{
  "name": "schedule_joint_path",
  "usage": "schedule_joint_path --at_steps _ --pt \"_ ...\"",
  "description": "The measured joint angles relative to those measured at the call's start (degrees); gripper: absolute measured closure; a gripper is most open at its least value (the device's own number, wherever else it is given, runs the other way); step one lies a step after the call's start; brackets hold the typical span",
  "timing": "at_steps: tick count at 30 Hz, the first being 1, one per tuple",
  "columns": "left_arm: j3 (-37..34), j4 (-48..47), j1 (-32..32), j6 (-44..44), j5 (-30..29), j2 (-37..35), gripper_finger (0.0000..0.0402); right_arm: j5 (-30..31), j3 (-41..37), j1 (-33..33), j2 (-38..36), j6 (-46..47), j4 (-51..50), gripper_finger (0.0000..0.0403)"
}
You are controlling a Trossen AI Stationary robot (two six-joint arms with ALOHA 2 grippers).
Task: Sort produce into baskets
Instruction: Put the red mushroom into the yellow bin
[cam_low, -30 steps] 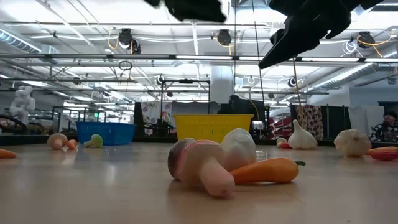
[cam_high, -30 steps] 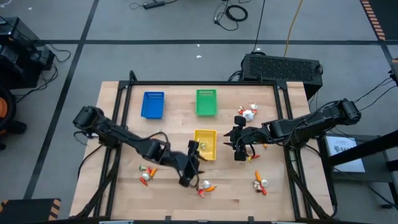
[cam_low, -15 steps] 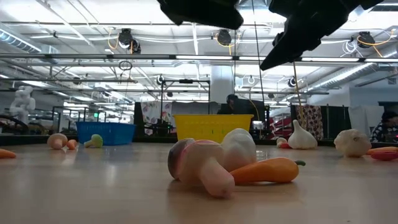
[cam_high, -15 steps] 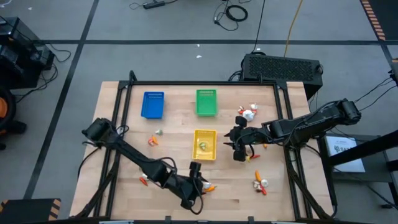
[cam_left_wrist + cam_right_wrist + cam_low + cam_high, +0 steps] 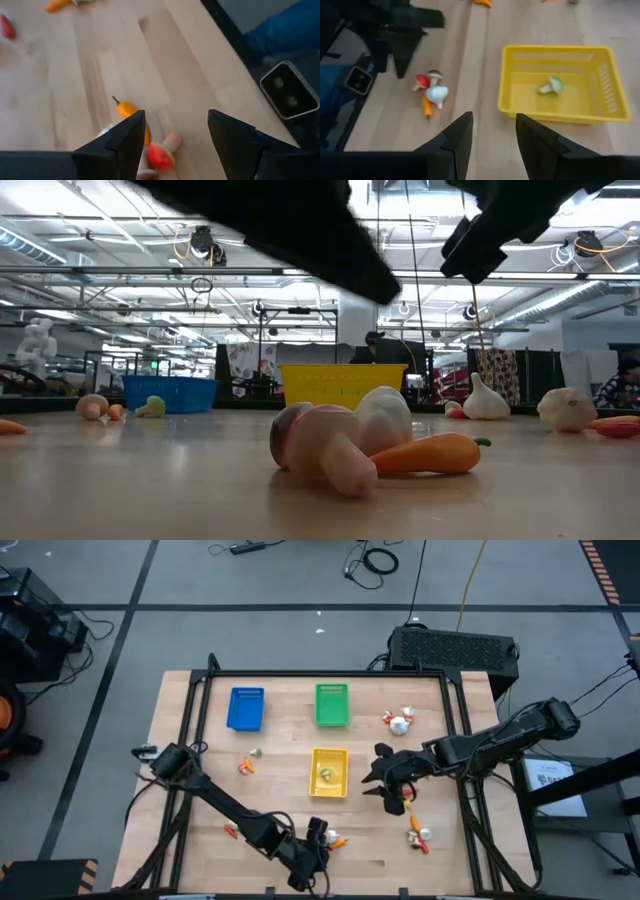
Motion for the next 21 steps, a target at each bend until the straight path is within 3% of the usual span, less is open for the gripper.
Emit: schedule_joint_path --at_steps 8,21 --pt "0.00 -0.76 1.42 0.42 1.32 1.41 0.0178 3.15 0.00 3.72 0.00 0.10 0.68 0.0261" --pt "-0.61 -0.41 2.14 0.07 2.86 4.47 0.0178 3.40 0.00 3.94 0.00 -1.48 0.71 0.0261"
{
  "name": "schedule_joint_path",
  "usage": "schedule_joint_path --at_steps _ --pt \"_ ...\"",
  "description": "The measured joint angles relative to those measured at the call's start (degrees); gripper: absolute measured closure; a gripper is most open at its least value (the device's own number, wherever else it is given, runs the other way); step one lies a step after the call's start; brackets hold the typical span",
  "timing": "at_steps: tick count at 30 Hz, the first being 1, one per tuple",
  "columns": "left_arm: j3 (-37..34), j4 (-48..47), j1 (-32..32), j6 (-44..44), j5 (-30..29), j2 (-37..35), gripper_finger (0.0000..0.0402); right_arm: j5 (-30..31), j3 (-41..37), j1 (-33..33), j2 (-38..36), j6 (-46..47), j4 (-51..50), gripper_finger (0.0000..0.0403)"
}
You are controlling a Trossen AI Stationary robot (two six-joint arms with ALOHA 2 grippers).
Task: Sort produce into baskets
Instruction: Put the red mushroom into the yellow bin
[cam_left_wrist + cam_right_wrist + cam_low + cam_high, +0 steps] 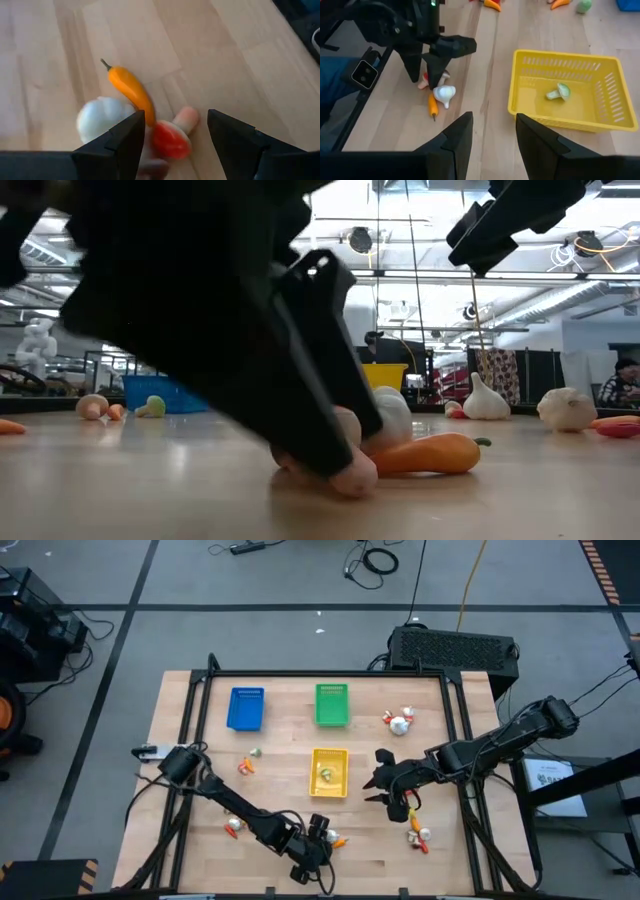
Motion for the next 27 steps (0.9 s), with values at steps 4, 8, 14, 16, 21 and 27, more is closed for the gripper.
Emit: schedule_joint_path --at_steps 4,8,14,16,21,27 --pt "0.00 -0.20 0.02 -0.05 0.53 0.16 0.0178 0.00 0.00 0.00 0.00 -0.03 0.07 0.0261" --pt "0.01 -0.24 0.02 -0.03 0.42 0.16 0.0178 0.00 0.00 0.00 0.00 -0.05 0.05 0.0261" --pt "0.00 -1.31 0.02 -0.06 1.17 0.47 0.0199 -0.02 0.00 0.00 0.00 -0.06 0.05 0.0261" --pt "0.00 -1.08 0.00 -0.07 1.21 0.49 0.0211 -0.02 0.00 0.00 0.00 -0.22 0.09 0.0261" --pt "0.00 -1.10 0.02 -0.07 1.28 0.51 0.0236 -0.04 0.00 0.00 0.02 -0.25 0.10 0.0261" --pt "0.45 -1.46 0.02 -0.02 1.24 0.47 0.0270 -0.04 0.00 0.00 0.00 -0.16 0.16 0.0261"
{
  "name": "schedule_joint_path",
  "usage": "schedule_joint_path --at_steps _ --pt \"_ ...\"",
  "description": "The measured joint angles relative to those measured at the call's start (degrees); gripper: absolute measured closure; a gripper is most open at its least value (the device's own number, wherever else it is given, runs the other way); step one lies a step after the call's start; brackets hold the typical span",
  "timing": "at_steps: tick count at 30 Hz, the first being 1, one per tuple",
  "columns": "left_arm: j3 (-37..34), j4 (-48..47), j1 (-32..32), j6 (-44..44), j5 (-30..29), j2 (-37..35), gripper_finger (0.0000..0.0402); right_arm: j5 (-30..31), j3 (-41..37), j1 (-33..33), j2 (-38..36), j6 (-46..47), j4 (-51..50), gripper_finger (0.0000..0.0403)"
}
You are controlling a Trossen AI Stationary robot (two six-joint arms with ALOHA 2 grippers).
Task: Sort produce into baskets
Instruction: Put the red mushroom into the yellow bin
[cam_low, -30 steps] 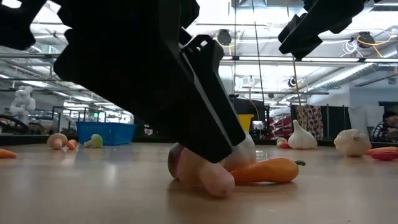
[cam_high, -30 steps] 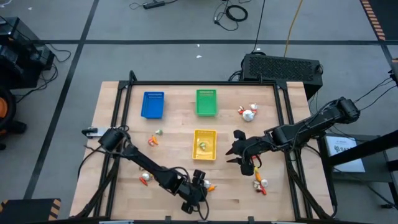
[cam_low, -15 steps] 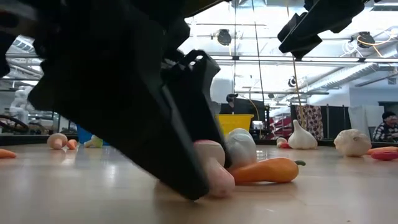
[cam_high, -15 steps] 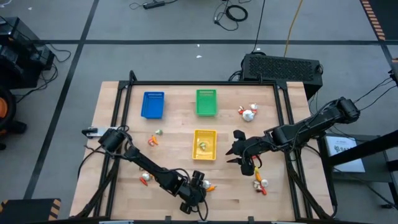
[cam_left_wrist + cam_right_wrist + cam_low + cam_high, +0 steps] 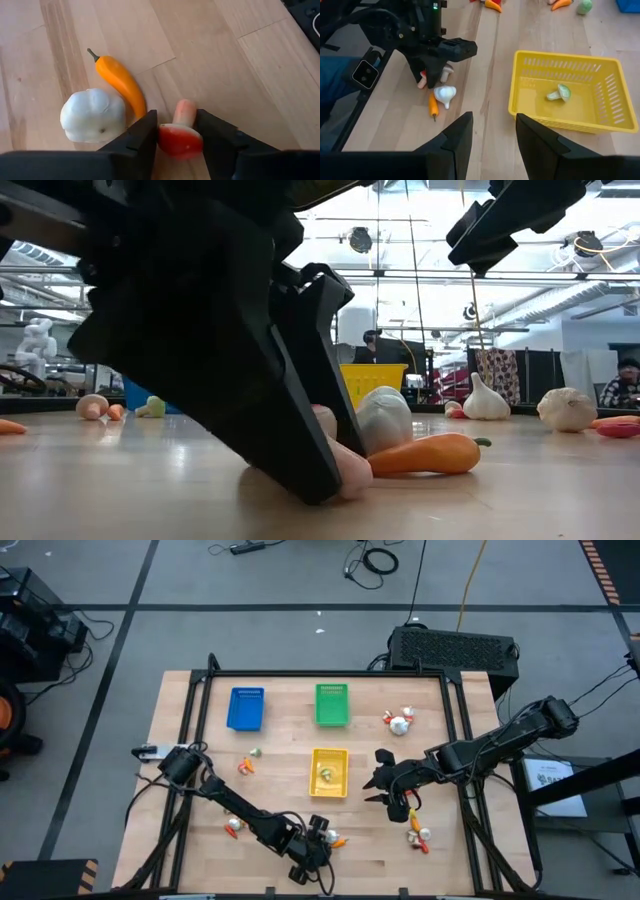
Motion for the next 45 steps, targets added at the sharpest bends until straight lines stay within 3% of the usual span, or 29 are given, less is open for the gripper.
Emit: schedule_joint_path --at_steps 10,17,19,23,26,31,36,45 --pt "1.16 -4.73 0.51 0.55 -3.39 -6.64 0.0301 -0.02 0.00 0.00 0.02 0.17 0.33 0.0261" --pt "1.21 -16.22 2.31 2.25 -17.19 -14.57 0.0298 -0.35 0.00 0.00 0.02 1.84 0.79 0.0261" --pt "1.21 -17.49 4.17 3.57 -18.53 -16.01 0.0298 -0.31 0.00 0.33 0.02 1.92 1.73 0.0261" --pt "1.14 -20.18 9.02 5.77 -17.97 -16.94 0.0297 -0.31 0.00 2.05 0.02 3.26 3.20 0.0261" --pt "0.98 -20.00 12.90 6.50 -14.35 -16.94 0.0297 0.63 -0.02 4.20 0.02 3.63 4.04 0.0261" --pt "0.88 -20.19 17.96 6.72 -8.74 -16.18 0.0297 9.39 -0.02 8.88 0.07 4.85 4.33 0.0261" --pt "0.88 -20.15 20.53 7.64 -7.09 -15.45 0.0297 16.17 -0.02 11.71 1.29 4.00 5.09 0.0261" --pt "0.85 -19.36 22.82 7.91 -5.97 -14.09 0.0297 17.59 -0.04 10.41 1.57 -2.05 4.44 0.0261"
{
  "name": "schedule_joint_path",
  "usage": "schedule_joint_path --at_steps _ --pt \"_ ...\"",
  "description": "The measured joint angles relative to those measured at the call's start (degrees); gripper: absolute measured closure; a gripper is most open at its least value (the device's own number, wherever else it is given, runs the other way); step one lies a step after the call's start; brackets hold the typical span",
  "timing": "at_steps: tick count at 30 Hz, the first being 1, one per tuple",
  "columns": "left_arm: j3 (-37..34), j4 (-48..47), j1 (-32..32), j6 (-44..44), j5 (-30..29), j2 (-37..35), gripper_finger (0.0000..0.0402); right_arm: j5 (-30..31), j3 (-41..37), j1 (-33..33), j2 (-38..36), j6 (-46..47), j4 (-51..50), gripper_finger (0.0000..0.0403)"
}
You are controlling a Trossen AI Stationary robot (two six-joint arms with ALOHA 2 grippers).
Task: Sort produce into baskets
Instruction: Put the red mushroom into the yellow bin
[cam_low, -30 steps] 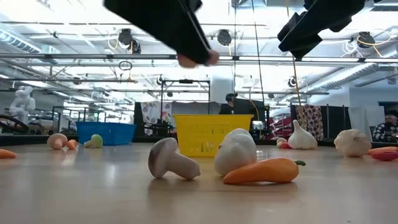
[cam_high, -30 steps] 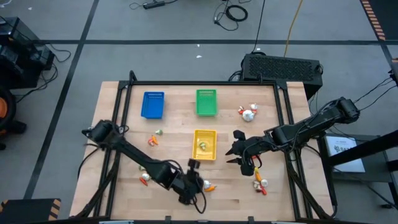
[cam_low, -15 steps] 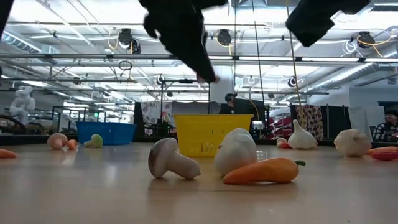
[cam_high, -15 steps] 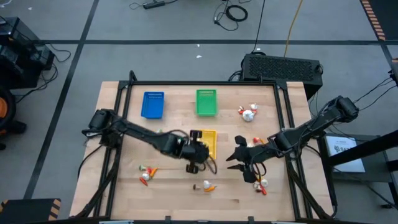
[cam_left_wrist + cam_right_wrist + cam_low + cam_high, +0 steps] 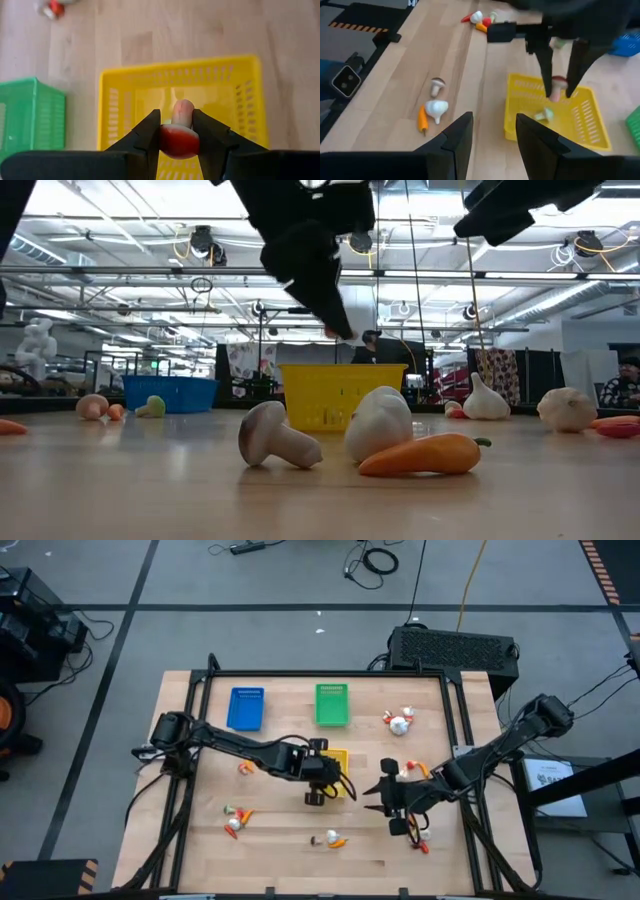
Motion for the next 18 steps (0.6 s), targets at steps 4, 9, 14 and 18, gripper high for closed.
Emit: schedule_joint_path --at_steps 4,9,14,18 --pt "0.03 -0.01 0.47 0.06 -0.04 0.39 0.0297 0.00 0.00 -1.31 -0.09 -3.21 0.15 0.0261" --pt "0.01 -0.19 0.65 0.01 -0.02 1.15 0.0277 -0.02 0.00 -3.11 -0.09 -5.96 0.55 0.0261" --pt "-0.01 -0.34 0.70 -0.01 -0.04 1.28 0.0227 -0.09 0.00 -4.37 -0.09 -7.05 0.55 0.0261" --pt "-0.01 -0.02 0.70 -0.02 -0.17 1.28 0.0196 -0.16 0.00 -4.72 -0.09 -7.05 0.54 0.0261"
